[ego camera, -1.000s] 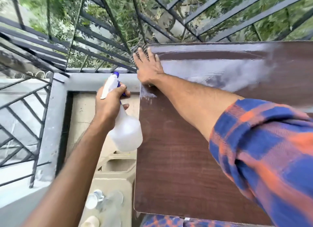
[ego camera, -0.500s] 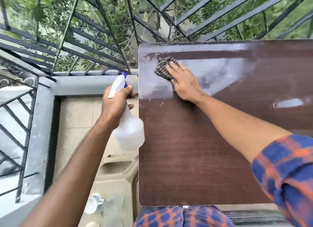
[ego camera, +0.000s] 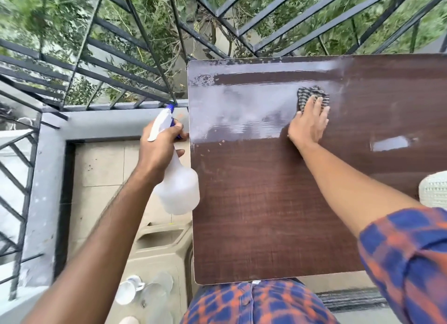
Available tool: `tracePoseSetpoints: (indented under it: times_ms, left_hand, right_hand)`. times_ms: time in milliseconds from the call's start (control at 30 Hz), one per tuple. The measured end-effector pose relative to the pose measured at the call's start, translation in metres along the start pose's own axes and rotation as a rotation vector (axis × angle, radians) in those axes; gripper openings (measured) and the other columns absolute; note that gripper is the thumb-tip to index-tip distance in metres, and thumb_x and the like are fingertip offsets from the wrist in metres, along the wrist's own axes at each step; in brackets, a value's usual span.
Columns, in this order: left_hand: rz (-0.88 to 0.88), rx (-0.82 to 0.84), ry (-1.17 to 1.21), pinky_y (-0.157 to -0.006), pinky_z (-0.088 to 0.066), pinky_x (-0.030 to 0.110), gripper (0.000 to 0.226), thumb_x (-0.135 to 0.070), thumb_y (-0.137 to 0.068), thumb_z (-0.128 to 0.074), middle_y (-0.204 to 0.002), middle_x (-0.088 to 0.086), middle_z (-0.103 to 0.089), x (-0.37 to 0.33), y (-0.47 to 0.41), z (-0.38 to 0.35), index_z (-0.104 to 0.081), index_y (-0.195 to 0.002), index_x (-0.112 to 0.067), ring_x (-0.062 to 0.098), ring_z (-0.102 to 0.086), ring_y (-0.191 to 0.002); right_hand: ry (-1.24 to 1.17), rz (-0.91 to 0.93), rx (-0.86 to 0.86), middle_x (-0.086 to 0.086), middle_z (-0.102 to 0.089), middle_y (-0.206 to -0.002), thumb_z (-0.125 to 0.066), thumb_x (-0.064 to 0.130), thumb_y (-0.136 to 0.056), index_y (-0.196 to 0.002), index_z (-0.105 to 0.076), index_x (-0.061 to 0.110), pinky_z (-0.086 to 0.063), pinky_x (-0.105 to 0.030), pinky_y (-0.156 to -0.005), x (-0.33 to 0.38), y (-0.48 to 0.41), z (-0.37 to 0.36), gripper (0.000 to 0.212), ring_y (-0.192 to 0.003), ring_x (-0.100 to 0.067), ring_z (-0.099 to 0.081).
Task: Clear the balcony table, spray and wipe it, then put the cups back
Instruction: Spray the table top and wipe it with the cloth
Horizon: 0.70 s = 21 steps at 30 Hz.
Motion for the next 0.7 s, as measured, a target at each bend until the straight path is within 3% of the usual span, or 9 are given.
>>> tracePoseSetpoints:
  times_ms: [200, 333, 600, 700]
  left_hand:
    - [-0.001, -0.029, 0.013, -0.059, -0.047, 0.025, 0.018, -0.016, -0.095, -0.058, -0.073, -0.002, -0.063, 0.007, 0.011, 0.02, -0.057, -0.079, -0.023, 0.015, -0.063, -0.08]
    - [-0.007, -0.045, 0.029, -0.057, -0.047, 0.022, 0.015, -0.015, -0.096, -0.057, -0.074, -0.002, -0.062, 0.011, 0.018, 0.03, -0.056, -0.083, -0.022, 0.015, -0.063, -0.08]
    - [0.018, -0.062, 0.06, -0.06, -0.046, 0.026, 0.006, -0.016, -0.095, -0.059, -0.077, 0.001, -0.063, 0.024, 0.028, 0.037, -0.058, -0.09, -0.019, 0.016, -0.065, -0.08]
    - [0.027, -0.046, 0.052, -0.059, -0.047, 0.025, 0.003, -0.016, -0.094, -0.058, -0.077, 0.002, -0.063, 0.026, 0.029, 0.033, -0.058, -0.092, -0.018, 0.016, -0.064, -0.08]
  right_hand:
    - [0.013, 0.509, 0.219, 0.0, -0.004, -0.169, -0.039, 0.022, -0.104, -0.161, -0.011, 0.022, -0.007, -0.05, -0.124, 0.115, 0.087, -0.046, 0.064, -0.155, -0.03, -0.001]
    - [0.038, 0.799, 0.356, -0.002, -0.01, -0.168, -0.044, 0.019, -0.101, -0.16, -0.018, 0.019, -0.007, -0.051, -0.125, 0.149, 0.151, -0.071, 0.065, -0.155, -0.031, -0.005]
    - [0.109, 1.107, 0.437, 0.004, -0.019, -0.167, -0.048, 0.023, -0.101, -0.159, -0.027, 0.024, -0.014, -0.044, -0.124, 0.083, 0.191, -0.062, 0.061, -0.155, -0.026, -0.013]
    - [0.128, 1.081, 0.435, 0.006, -0.021, -0.166, -0.051, 0.018, -0.1, -0.158, -0.03, 0.025, -0.015, -0.046, -0.122, 0.041, 0.169, -0.042, 0.062, -0.154, -0.024, -0.015]
Point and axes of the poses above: each hand's wrist, its own y-axis away from the middle knuckle, its own z-axis out of the back of the hand, x = y × z, the point moved 5 cm from there along -y, towards the middle knuckle
